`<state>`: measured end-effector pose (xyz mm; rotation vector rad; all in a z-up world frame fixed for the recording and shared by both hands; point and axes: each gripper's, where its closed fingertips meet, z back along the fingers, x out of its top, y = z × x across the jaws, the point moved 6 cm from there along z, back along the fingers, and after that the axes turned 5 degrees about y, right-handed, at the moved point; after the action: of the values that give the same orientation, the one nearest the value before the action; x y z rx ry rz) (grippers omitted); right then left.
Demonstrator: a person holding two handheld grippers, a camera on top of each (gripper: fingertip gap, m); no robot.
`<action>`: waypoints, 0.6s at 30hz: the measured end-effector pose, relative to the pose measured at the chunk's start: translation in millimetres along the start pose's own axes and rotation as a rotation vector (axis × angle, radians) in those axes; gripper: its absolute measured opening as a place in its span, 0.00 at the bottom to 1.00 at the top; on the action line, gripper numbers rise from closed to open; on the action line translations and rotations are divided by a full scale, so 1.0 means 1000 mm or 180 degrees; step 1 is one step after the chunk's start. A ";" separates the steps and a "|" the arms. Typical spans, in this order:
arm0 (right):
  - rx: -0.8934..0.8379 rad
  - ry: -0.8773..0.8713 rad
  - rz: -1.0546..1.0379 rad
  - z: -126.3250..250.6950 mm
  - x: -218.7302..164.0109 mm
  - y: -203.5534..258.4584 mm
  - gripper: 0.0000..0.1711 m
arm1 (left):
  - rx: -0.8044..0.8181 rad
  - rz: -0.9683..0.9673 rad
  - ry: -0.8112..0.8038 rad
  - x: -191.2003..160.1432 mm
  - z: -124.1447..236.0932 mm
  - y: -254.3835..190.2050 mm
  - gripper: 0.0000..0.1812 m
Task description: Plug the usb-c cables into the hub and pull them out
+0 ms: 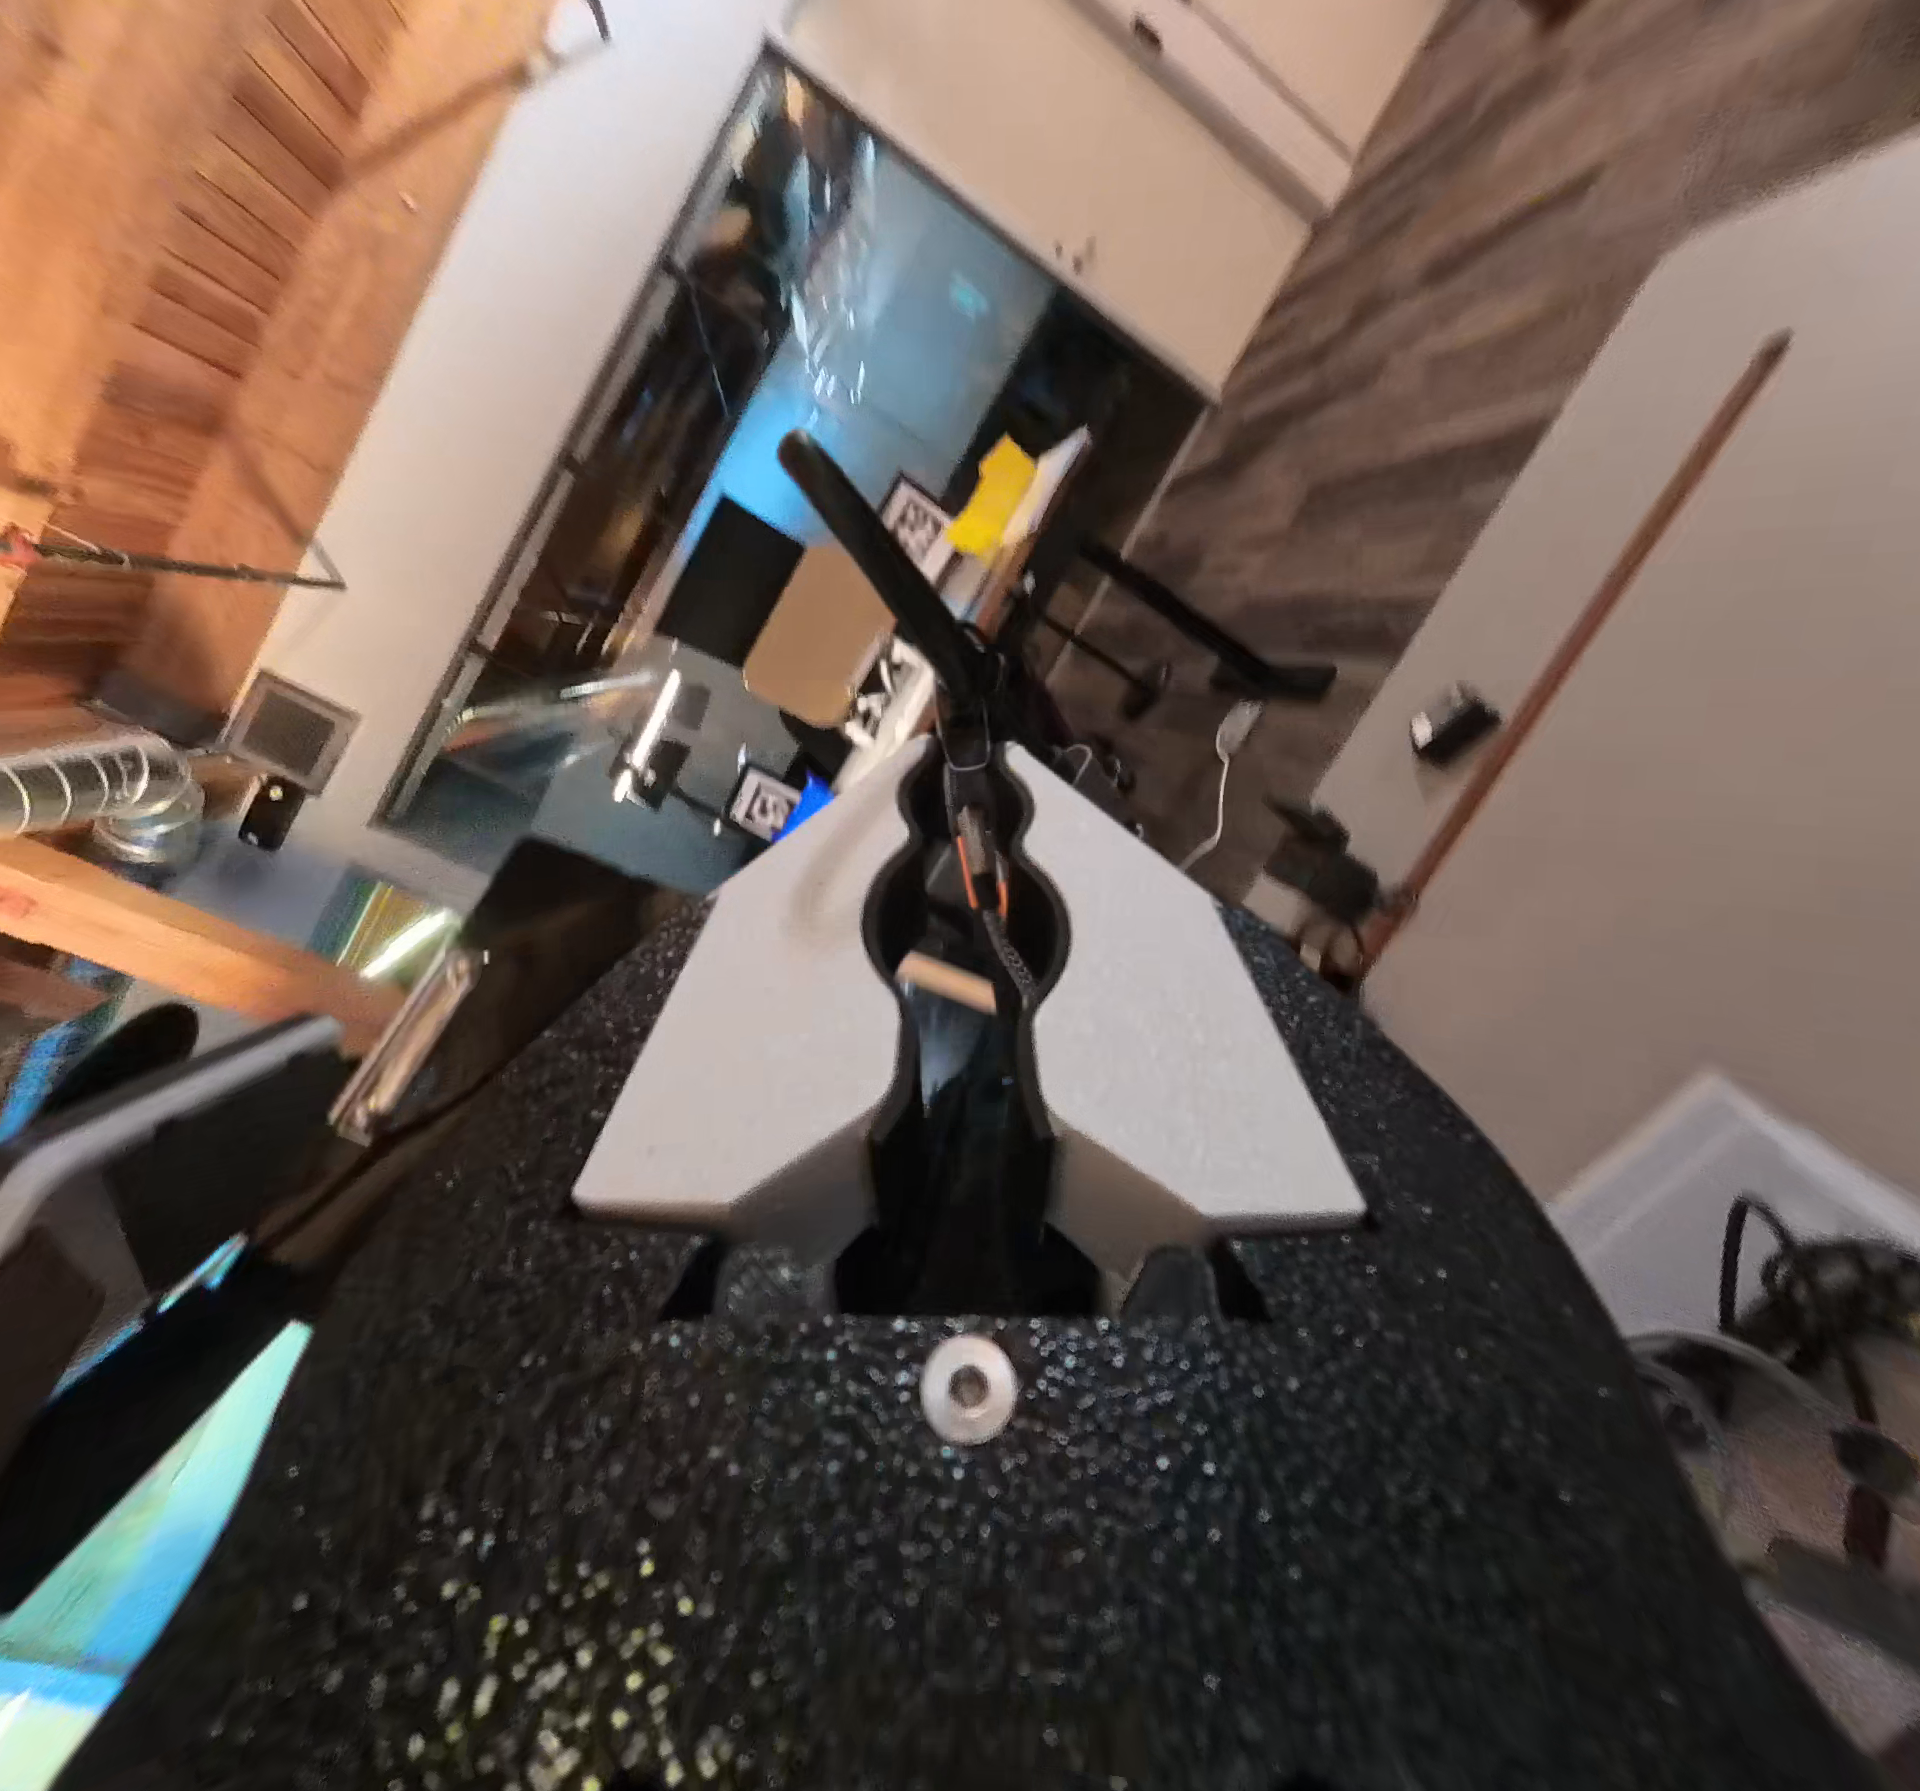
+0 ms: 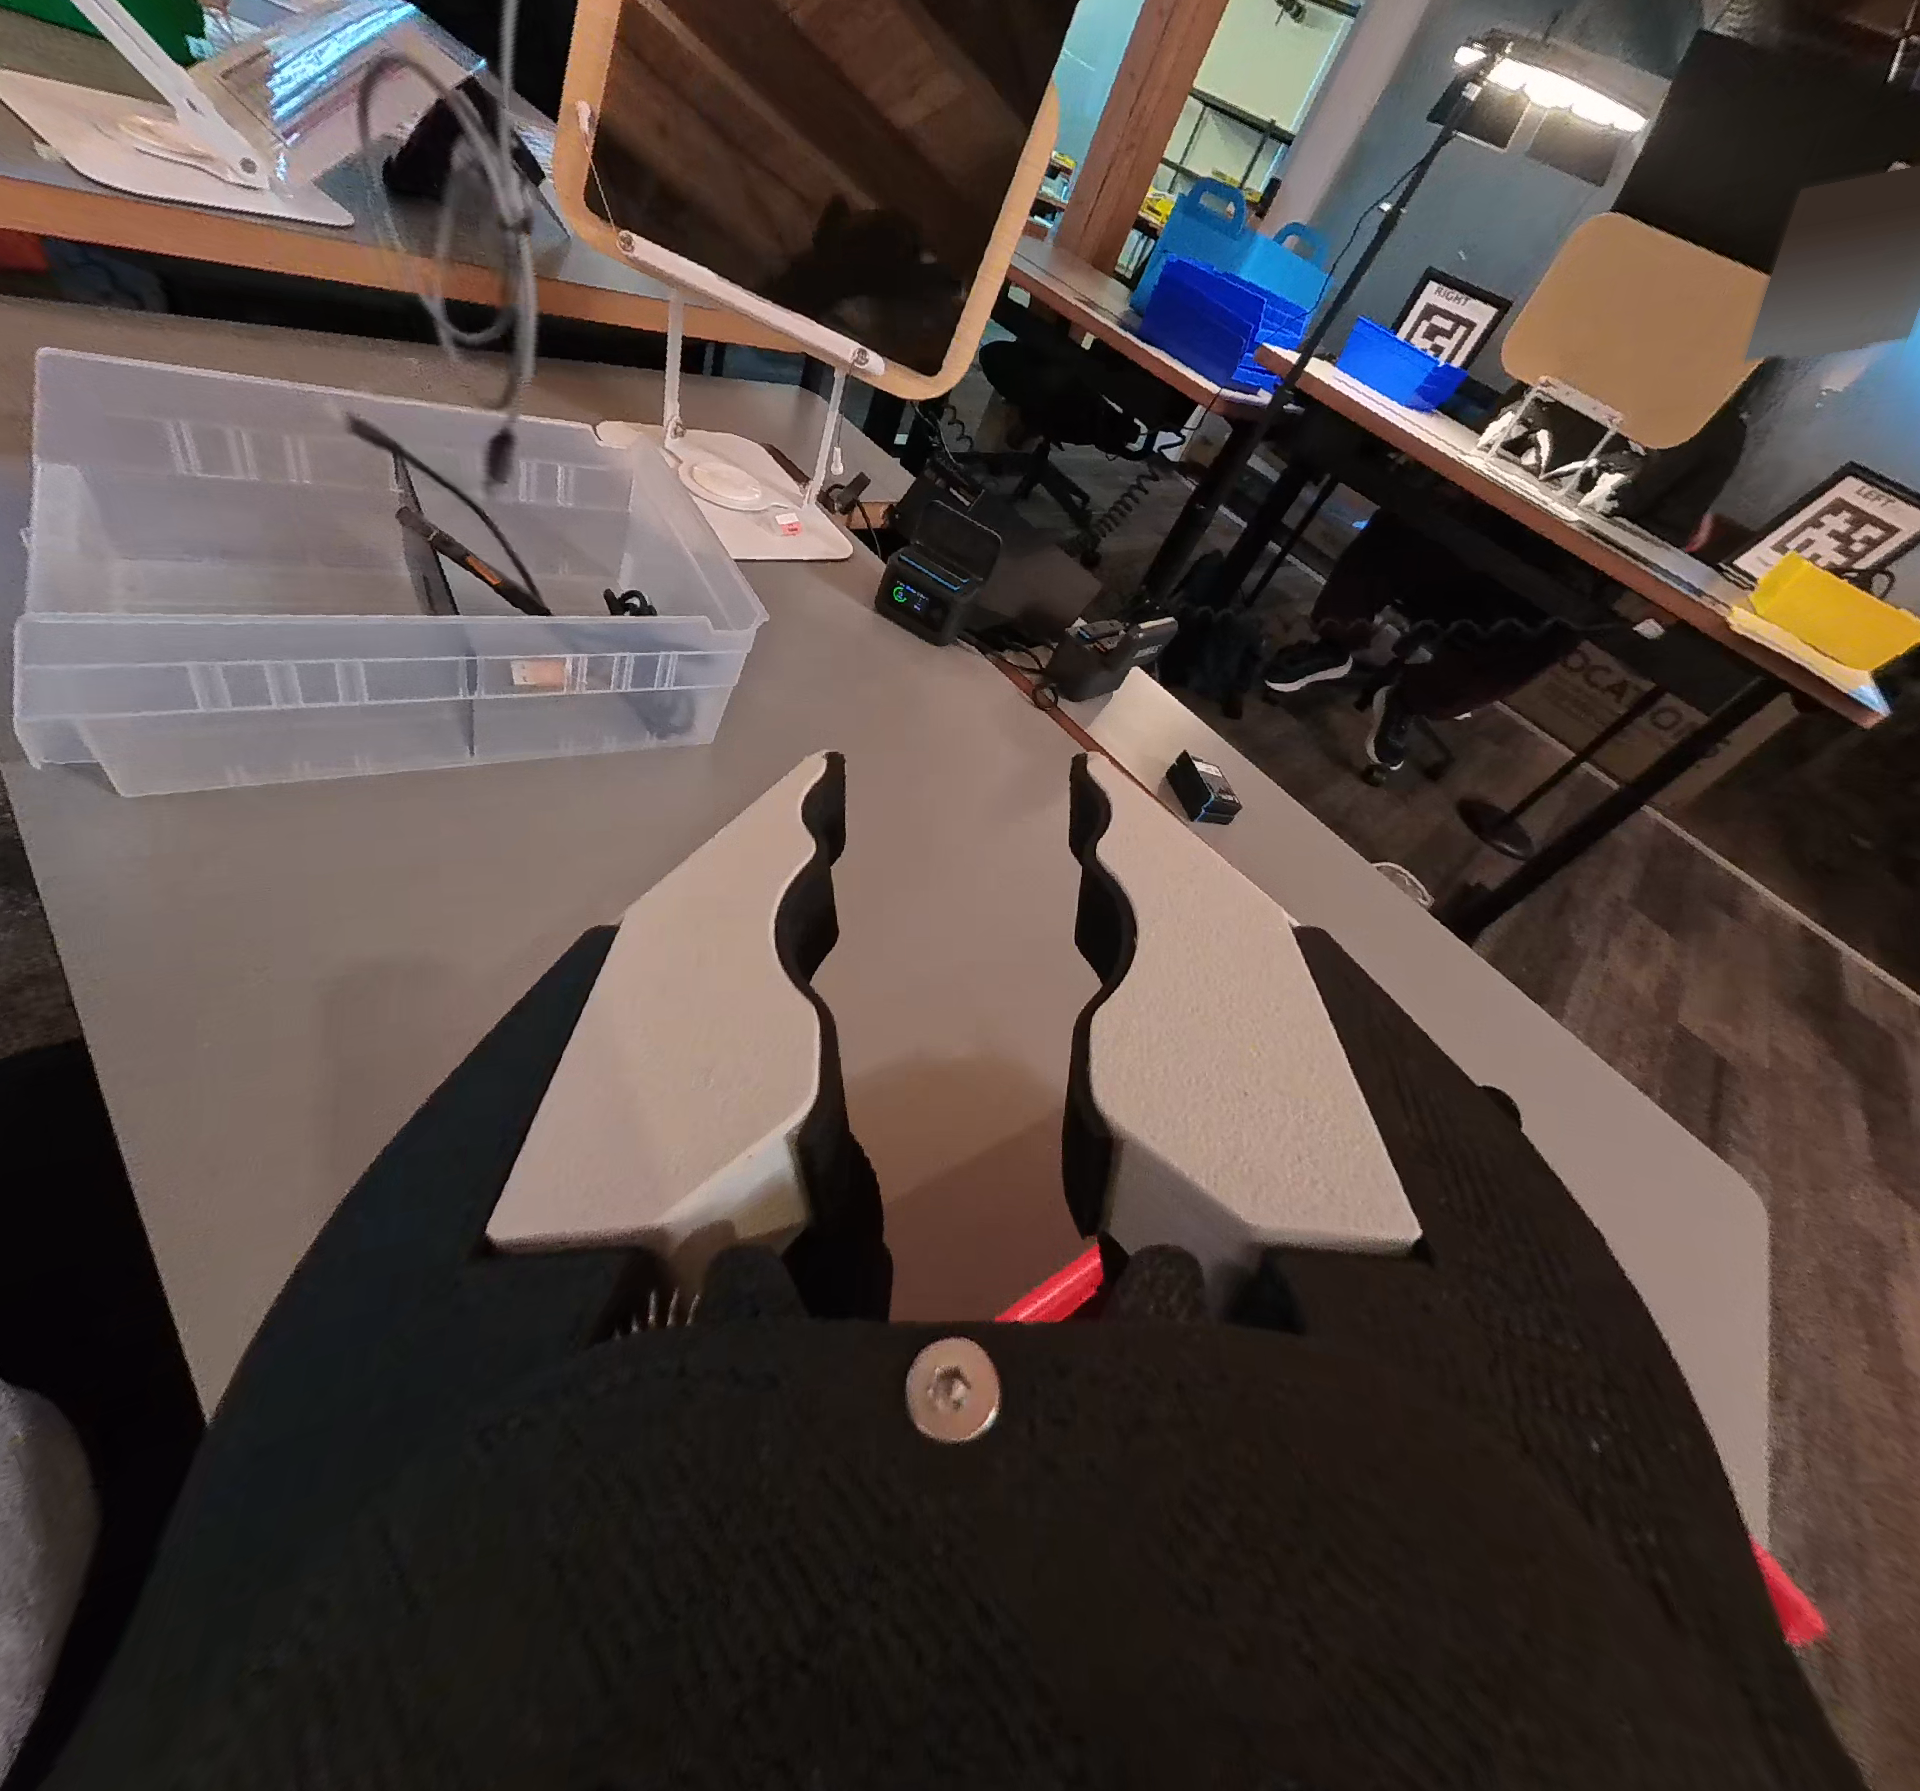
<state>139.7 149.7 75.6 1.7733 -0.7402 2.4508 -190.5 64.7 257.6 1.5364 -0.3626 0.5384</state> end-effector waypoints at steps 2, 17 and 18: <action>-0.0003 -0.0025 -0.0007 0.000 0.000 0.000 0.24 | -0.0061 0.0166 -0.0264 0.029 -0.001 0.002 0.04; 0.0765 -0.1361 -0.1331 -0.020 0.007 -0.004 0.38 | -0.2919 0.1953 -0.1604 0.055 -0.036 -0.174 0.04; 0.0866 -0.1292 -0.1383 -0.026 0.004 0.000 0.39 | -0.3027 0.2065 -0.1695 0.051 -0.035 -0.182 0.04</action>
<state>115.1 159.3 73.1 2.2696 -0.0034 2.0027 -53.2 113.0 131.6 0.5759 -1.3417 0.3411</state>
